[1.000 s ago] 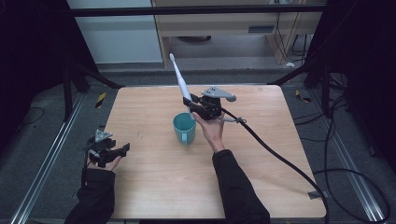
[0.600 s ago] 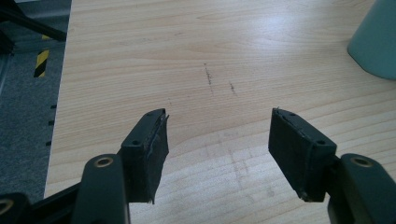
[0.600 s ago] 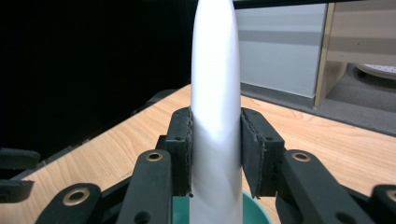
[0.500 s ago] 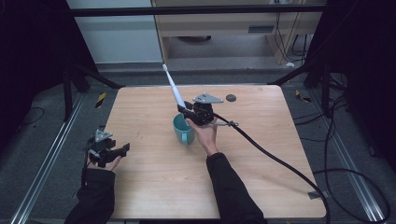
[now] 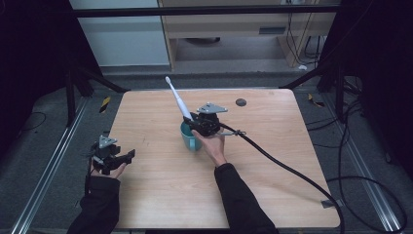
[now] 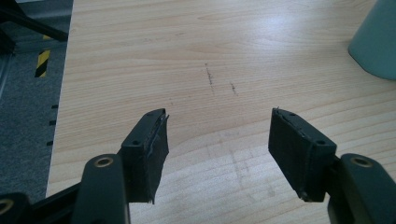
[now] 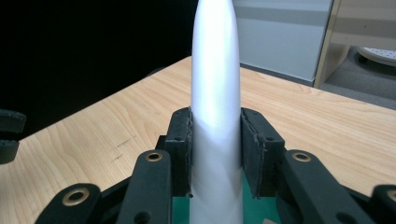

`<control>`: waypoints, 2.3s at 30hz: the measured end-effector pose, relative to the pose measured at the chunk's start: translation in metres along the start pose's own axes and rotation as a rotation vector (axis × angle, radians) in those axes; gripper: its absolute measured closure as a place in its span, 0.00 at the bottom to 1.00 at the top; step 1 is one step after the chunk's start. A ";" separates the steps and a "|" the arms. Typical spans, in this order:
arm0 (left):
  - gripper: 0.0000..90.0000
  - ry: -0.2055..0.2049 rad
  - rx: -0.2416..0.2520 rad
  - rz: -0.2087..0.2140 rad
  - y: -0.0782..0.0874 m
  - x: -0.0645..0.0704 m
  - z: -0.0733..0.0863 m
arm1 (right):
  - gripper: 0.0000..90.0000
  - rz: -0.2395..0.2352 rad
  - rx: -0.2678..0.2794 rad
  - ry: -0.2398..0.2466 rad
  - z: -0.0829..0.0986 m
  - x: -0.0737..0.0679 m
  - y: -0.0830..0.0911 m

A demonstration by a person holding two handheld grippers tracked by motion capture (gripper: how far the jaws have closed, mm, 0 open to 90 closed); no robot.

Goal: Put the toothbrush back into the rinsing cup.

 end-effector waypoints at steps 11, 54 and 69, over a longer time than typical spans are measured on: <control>0.41 -0.001 0.003 0.000 0.000 0.000 0.000 | 0.73 -0.009 -0.061 0.019 0.008 -0.004 0.000; 0.41 -0.003 -0.001 -0.002 -0.001 0.001 0.000 | 0.73 -0.004 -0.121 0.016 0.018 -0.001 0.011; 0.41 -0.004 -0.005 -0.003 -0.001 0.001 0.001 | 0.74 -0.007 -0.163 0.017 0.020 0.001 0.019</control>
Point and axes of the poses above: each handheld gripper's, and its own axes: y roughly backward along the jaws, z roughly out of its underside, x roughly to its right, the point moved 6 cm from there along -y, roughly forward along the jaws, and after that the axes turned 13 degrees about y, right-handed, at the moved point
